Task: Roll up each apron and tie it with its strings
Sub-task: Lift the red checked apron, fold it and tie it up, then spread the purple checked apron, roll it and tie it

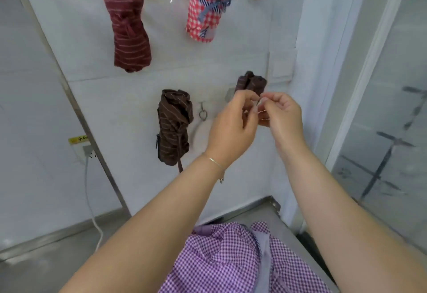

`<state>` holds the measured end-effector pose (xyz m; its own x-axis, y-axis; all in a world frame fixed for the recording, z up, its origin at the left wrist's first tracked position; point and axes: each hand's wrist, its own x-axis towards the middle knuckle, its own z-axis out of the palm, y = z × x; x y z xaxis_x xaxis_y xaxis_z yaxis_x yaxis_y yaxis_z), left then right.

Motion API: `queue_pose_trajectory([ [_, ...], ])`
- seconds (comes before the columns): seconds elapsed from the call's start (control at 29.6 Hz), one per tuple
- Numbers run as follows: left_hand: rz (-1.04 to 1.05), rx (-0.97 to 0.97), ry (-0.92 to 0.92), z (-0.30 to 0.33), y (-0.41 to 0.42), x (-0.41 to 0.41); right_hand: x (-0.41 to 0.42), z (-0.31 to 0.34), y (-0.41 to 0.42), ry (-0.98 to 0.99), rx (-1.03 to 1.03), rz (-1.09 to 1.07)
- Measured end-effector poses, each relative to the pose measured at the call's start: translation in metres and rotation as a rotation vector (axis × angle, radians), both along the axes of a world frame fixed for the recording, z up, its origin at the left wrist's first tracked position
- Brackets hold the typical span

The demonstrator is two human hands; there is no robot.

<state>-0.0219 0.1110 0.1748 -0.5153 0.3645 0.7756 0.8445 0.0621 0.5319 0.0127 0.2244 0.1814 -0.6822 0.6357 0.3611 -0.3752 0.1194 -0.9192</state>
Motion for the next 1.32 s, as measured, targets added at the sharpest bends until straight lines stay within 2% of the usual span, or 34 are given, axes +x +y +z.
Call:
queue_pose_trajectory([
  [0.1,-0.049,-0.365,-0.096,-0.068,0.006,0.001,0.006,-0.076,0.014,-0.229,-0.049,-0.04],
  [0.2,-0.152,-0.752,-0.341,-0.149,0.006,0.003,0.022,-0.169,0.02,-0.533,-0.151,0.005],
  [0.3,-0.119,-1.036,-0.496,-0.208,-0.009,-0.001,0.034,-0.236,0.018,-0.801,-0.193,0.093],
  [0.44,-0.157,-1.324,-0.59,-0.289,-0.034,0.013,0.072,-0.32,0.01,-1.162,-0.141,0.146],
  [0.54,-0.188,-1.425,-0.693,-0.325,-0.049,0.029,0.106,-0.361,0.001,-1.296,-0.039,0.161],
  [0.64,-0.202,-1.399,-0.843,-0.345,-0.057,0.045,0.131,-0.385,-0.019,-1.324,0.081,0.346],
  [0.81,-0.097,-1.111,-1.192,-0.351,-0.054,0.065,0.145,-0.383,-0.052,-1.268,0.071,0.543],
  [0.91,-0.059,-1.005,-1.372,-0.349,-0.056,0.075,0.149,-0.387,-0.063,-1.24,0.122,0.659],
  [0.98,-0.063,-0.977,-1.416,-0.352,-0.06,0.079,0.151,-0.39,-0.073,-1.267,0.163,0.639],
  [1.08,-0.11,-0.87,-1.523,-0.352,-0.064,0.087,0.155,-0.398,-0.087,-1.214,0.26,0.461],
  [1.15,-0.097,-0.835,-1.533,-0.349,-0.064,0.087,0.158,-0.395,-0.096,-1.082,0.4,0.36],
  [1.22,-0.069,-0.871,-1.446,-0.341,-0.066,0.089,0.167,-0.378,-0.108,-1.015,0.362,0.341],
  [1.32,0.01,-0.883,-1.214,-0.327,-0.068,0.089,0.18,-0.368,-0.123,-0.983,0.292,0.294],
])
